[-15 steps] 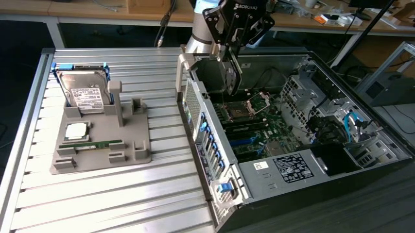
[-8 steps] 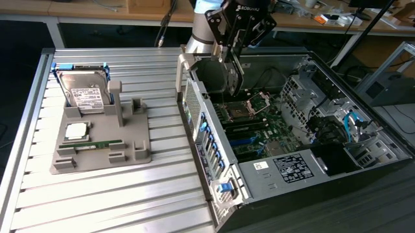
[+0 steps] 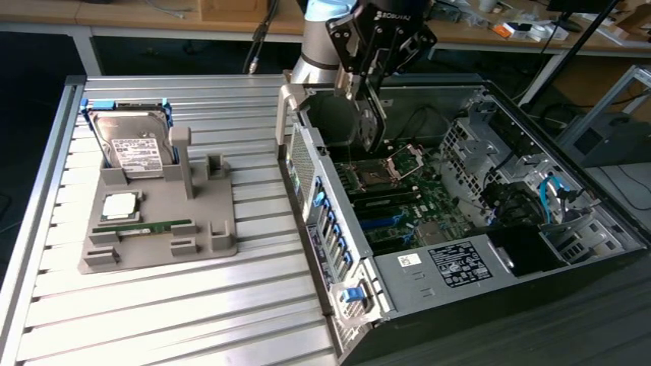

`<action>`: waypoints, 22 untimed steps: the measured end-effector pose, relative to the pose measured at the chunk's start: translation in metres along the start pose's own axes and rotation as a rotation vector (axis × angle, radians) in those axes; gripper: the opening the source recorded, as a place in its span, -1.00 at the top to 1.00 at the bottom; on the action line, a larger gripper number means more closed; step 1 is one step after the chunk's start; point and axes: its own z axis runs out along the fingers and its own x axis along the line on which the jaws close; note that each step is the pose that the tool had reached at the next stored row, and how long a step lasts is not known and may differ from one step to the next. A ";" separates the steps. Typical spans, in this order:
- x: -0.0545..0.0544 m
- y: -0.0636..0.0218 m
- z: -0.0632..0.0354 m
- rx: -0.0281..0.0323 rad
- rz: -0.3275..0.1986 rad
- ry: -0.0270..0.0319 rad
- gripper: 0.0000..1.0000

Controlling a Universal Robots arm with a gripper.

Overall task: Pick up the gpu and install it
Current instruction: 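Pick up the gpu and move the gpu toward the slot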

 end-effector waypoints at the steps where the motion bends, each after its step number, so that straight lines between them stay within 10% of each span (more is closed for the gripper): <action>1: -0.001 -0.0001 0.0004 0.0000 0.000 0.0000 0.47; 22: -0.017 -0.0014 0.0075 0.0003 0.000 0.0002 0.47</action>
